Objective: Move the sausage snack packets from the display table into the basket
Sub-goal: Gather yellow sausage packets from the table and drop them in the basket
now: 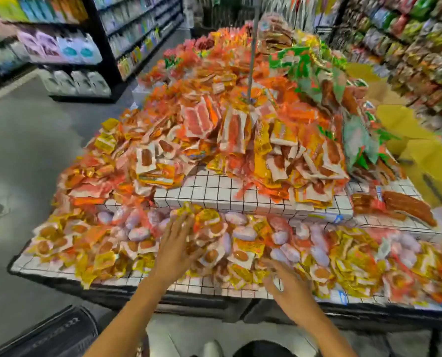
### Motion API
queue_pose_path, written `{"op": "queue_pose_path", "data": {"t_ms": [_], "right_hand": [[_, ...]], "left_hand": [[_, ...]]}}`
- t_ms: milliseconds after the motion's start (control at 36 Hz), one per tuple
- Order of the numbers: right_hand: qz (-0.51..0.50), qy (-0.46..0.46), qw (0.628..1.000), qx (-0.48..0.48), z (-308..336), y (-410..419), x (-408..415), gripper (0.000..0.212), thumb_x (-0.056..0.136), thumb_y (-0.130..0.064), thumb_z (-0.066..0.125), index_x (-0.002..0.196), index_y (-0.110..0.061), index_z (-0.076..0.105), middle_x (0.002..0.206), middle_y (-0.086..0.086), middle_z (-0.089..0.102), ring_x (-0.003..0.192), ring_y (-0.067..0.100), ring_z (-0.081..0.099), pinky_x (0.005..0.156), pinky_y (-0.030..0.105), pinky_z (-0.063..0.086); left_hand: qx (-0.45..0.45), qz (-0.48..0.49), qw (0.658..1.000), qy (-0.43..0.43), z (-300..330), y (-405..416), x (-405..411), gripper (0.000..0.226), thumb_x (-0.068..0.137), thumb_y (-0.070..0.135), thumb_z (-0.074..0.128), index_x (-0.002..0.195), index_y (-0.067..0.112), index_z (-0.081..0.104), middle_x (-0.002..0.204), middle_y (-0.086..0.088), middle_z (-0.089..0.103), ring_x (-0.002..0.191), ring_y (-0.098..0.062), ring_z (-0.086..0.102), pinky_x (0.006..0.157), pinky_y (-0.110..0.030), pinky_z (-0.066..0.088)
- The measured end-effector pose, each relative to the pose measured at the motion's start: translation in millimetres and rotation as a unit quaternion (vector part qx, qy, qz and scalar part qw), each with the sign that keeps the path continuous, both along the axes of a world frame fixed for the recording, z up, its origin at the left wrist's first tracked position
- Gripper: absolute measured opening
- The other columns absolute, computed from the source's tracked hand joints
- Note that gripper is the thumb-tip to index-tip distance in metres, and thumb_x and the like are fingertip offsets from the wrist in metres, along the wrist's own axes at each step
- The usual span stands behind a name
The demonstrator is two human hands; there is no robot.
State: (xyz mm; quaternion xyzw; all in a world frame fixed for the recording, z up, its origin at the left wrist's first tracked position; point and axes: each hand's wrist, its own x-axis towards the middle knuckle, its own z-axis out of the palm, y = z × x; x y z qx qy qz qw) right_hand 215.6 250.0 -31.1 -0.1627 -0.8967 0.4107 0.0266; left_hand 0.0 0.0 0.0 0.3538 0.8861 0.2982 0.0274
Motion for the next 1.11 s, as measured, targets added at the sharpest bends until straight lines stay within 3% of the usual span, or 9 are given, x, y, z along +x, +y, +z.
{"op": "queue_pose_path", "data": {"t_ms": [83,194,278,417,583,694,917,1028,1111], "right_hand": [[0.007,-0.017,1.000,-0.001,12,-3,-17,0.043,0.087,-0.082,0.037,0.129,-0.076,0.034,0.134,-0.050,0.039,0.118,-0.021,0.045,0.091,0.000,0.036],[0.005,-0.026,1.000,0.000,16,0,-30,0.039,0.099,-0.045,0.058,0.130,-0.063,0.041,0.129,-0.043,0.046,0.115,-0.013,0.048,0.086,-0.003,0.035],[-0.003,-0.023,1.000,-0.005,15,7,-36,0.044,0.099,-0.037,0.062,0.135,-0.057,0.045,0.134,-0.036,0.047,0.120,-0.012,0.048,0.093,0.001,0.037],[-0.041,0.006,0.999,-0.003,10,17,-39,0.047,0.099,-0.030,0.065,0.141,-0.044,0.049,0.147,-0.021,0.046,0.136,-0.005,0.038,0.109,0.018,0.040],[-0.031,-0.053,0.998,0.036,8,23,-39,0.069,0.096,-0.050,0.062,0.156,-0.037,0.029,0.162,-0.019,0.027,0.150,0.007,0.025,0.111,0.033,0.043],[-0.008,-0.100,0.990,0.096,7,18,-43,0.075,0.098,-0.056,0.053,0.160,-0.036,0.015,0.165,-0.020,0.013,0.154,0.009,0.014,0.113,0.033,0.036],[-0.028,-0.056,0.996,0.068,4,18,-59,0.084,0.092,-0.066,0.053,0.160,-0.033,0.016,0.167,-0.016,0.013,0.156,0.011,0.006,0.124,0.043,0.025],[-0.024,-0.027,0.997,0.066,5,20,-69,0.091,0.085,-0.078,0.040,0.160,-0.032,0.018,0.167,-0.015,0.015,0.155,0.009,0.010,0.126,0.038,0.021],[-0.016,-0.045,0.996,0.076,-5,26,-70,0.103,0.084,-0.076,0.054,0.162,-0.027,0.008,0.168,-0.016,0.001,0.155,0.007,-0.002,0.125,0.037,0.018]], "left_hand": [[-0.087,-0.023,0.996,-0.002,-11,8,-20,0.105,0.083,0.059,0.071,0.158,0.030,0.004,0.167,0.004,-0.006,0.155,-0.027,-0.011,0.125,-0.054,0.015],[-0.132,-0.017,0.991,0.001,-28,18,-32,0.121,0.071,0.065,0.077,0.159,0.040,-0.003,0.167,0.006,-0.017,0.154,-0.029,-0.019,0.122,-0.059,0.017],[-0.160,-0.001,0.987,0.009,-34,29,-39,0.130,0.063,0.062,0.083,0.158,0.045,-0.004,0.168,0.003,-0.015,0.153,-0.034,-0.018,0.120,-0.062,0.015],[-0.158,0.019,0.987,0.017,-44,39,-37,0.116,0.055,0.056,0.086,0.154,0.034,0.029,0.166,-0.010,0.009,0.151,-0.042,-0.003,0.116,-0.066,0.023],[-0.031,0.003,0.998,0.057,-37,39,-42,0.073,0.067,0.037,0.091,0.131,0.021,0.060,0.149,-0.005,0.044,0.135,-0.040,0.038,0.100,-0.058,0.048],[0.024,0.020,0.999,0.037,-21,32,-51,0.070,0.071,0.015,0.088,0.135,0.011,0.061,0.139,-0.006,0.058,0.127,-0.033,0.052,0.097,-0.052,0.052],[0.103,0.040,0.993,-0.041,11,20,-61,0.074,0.077,-0.002,0.082,0.142,0.021,0.055,0.137,0.002,0.060,0.125,-0.022,0.058,0.097,-0.047,0.055],[0.172,0.033,0.982,-0.070,27,17,-61,0.077,0.077,0.005,0.079,0.137,0.047,0.054,0.127,0.033,0.061,0.120,0.004,0.058,0.095,-0.022,0.052],[0.206,0.052,0.972,-0.099,35,17,-59,0.073,0.080,0.000,0.081,0.128,0.050,0.060,0.120,0.025,0.068,0.113,0.002,0.063,0.088,-0.017,0.054]]}}
